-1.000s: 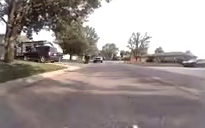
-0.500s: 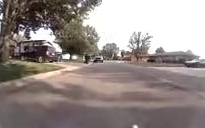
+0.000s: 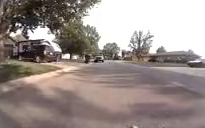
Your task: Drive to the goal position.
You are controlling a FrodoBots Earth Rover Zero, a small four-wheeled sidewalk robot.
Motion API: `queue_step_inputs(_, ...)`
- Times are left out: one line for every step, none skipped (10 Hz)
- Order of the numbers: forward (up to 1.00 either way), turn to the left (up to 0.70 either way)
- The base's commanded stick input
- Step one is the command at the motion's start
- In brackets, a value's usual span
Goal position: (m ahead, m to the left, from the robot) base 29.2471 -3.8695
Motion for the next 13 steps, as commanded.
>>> queue_step_inputs(1.00, 0.00)
queue_step_inputs(1.00, 0.00)
queue_step_inputs(1.00, 0.00)
queue_step_inputs(1.00, 0.00)
queue_step_inputs(1.00, 0.00)
queue_step_inputs(1.00, 0.00)
queue_step_inputs(1.00, 0.00)
queue_step_inputs(1.00, 0.00)
queue_step_inputs(1.00, 0.00)
queue_step_inputs(1.00, 0.00)
queue_step_inputs(1.00, 0.00)
queue_step_inputs(1.00, 0.00)
queue_step_inputs(1.00, 0.00)
